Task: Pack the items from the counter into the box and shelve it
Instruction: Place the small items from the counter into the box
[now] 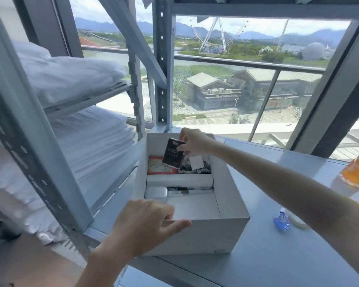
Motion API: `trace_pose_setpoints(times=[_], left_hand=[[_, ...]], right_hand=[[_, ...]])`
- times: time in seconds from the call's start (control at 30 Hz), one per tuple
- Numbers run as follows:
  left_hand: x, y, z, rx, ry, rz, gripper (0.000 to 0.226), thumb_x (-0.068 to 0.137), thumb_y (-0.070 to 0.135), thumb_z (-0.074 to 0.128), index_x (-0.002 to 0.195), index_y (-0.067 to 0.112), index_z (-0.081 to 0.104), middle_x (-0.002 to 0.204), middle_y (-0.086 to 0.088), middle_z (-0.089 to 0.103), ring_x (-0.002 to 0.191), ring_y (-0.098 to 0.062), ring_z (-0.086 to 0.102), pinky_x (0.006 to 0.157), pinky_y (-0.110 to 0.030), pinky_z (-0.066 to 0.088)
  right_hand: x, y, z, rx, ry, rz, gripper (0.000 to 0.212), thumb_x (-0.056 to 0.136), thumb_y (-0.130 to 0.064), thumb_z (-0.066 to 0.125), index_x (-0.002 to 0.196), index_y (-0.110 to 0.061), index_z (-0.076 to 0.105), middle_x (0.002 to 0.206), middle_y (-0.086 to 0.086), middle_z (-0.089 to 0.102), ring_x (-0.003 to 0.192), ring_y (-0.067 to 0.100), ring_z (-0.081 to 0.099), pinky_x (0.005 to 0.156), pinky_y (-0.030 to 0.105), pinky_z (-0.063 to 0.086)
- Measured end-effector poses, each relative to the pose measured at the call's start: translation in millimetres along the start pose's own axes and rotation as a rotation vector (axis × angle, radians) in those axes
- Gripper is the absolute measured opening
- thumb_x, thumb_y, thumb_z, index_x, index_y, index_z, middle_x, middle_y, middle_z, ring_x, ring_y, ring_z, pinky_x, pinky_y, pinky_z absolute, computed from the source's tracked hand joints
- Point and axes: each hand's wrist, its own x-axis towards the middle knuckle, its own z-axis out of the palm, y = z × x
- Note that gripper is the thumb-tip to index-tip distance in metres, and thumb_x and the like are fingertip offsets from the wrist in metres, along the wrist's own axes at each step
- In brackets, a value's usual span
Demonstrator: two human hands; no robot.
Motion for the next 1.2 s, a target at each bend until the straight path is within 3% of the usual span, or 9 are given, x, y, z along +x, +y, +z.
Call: trace_pose_setpoints(times=[0.13,0.23,0.33,0.5,0.6,0.7,0.9,1.0,1.2], left_hand=[[0.6,-1.3,4.8,0.001,-0.014,0.018,0.080,0.062,0.087,-0.008,0.065,0.021,0.036,0.063,0.006,0.048,0.060,-0.015,0.041,0.058,-0.031,0.028],[3.1,-1.3,6.3,-0.005,-0.028,0.045,0.083,0.065,0.085,-0.006,0.068,0.017,0.040,0.064,0.003,0.053,0.060,-0.018,0.043,0.056,-0.032,0.025],[3.6,-1.6,7.8,-0.016,-0.027,0.057,0.080,0.067,0.083,-0.004,0.069,0.017,0.042,0.065,0.002,0.056,0.060,-0.019,0.045,0.056,-0.032,0.024],[3.4,-1.4,8.6,-0.023,-0.013,0.067,0.078,0.069,0.082,-0.001,0.067,0.017,0.043,0.064,0.002,0.056,0.060,-0.020,0.047,0.056,-0.032,0.024],[4.1,-0.9,8.4,-0.021,-0.012,0.063,0.079,0.068,0.082,-0.002,0.067,0.017,0.042,0.063,0.002,0.055,0.059,-0.021,0.045,0.056,-0.032,0.024],[3.8,-0.4,8.7,-0.026,-0.010,0.063,0.079,0.069,0.082,-0.001,0.067,0.016,0.041,0.062,0.002,0.053,0.060,-0.021,0.046,0.057,-0.031,0.025],[2.8,-0.4,9.5,-0.021,0.003,0.057,0.081,0.068,0.082,-0.004,0.068,0.016,0.043,0.064,0.002,0.057,0.059,-0.020,0.047,0.056,-0.031,0.028],[2.4,0.0,9.7,-0.006,0.009,0.059,0.079,0.068,0.082,-0.006,0.069,0.016,0.038,0.064,0.002,0.054,0.059,-0.018,0.043,0.056,-0.031,0.029],[5.9,5.7,5.2,-0.032,0.007,0.089,0.081,0.061,0.083,-0.018,0.067,0.025,0.037,0.065,0.010,0.050,0.059,-0.009,0.042,0.053,-0.027,0.026]], right_hand=[[32.0,-6.4,36.3,0.186,-0.029,0.158,0.026,0.090,-0.007,0.058,0.102,-0.012,0.036,0.111,0.015,0.051,0.099,0.030,0.063,0.074,0.042,0.059],[45.5,-3.3,44.7,0.012,-0.093,0.089,0.023,0.090,-0.009,0.057,0.098,-0.012,0.035,0.108,0.014,0.050,0.094,0.029,0.060,0.073,0.036,0.055],[51.6,0.0,49.8,-0.132,-0.111,-0.016,0.017,0.089,-0.011,0.059,0.096,-0.009,0.044,0.096,0.006,0.050,0.084,0.023,0.049,0.063,0.026,0.041],[55.5,-1.9,65.2,-0.207,0.056,-0.199,0.013,0.087,-0.008,0.061,0.092,-0.006,0.049,0.094,0.011,0.059,0.079,0.027,0.055,0.070,0.037,0.048],[55.3,-4.1,74.8,-0.453,0.202,-0.277,0.012,0.088,-0.013,0.061,0.090,-0.007,0.050,0.094,0.010,0.058,0.075,0.030,0.058,0.064,0.037,0.049],[54.1,-2.7,76.9,-0.631,0.281,-0.341,0.016,0.087,-0.020,0.063,0.096,-0.009,0.056,0.098,0.005,0.058,0.084,0.025,0.058,0.061,0.034,0.048],[48.3,-0.6,71.7,-0.423,0.063,-0.233,0.026,0.082,-0.027,0.069,0.103,-0.013,0.063,0.107,0.004,0.061,0.092,0.026,0.059,0.071,0.032,0.045],[38.3,0.3,59.5,-0.376,0.084,-0.200,0.025,0.081,-0.030,0.069,0.100,-0.014,0.063,0.104,0.003,0.061,0.089,0.025,0.060,0.071,0.032,0.048],[-22.3,31.0,-2.9,-0.165,0.222,-0.162,0.008,0.085,-0.013,0.062,0.091,-0.016,0.067,0.089,-0.003,0.068,0.077,0.013,0.062,0.076,0.035,0.056]])
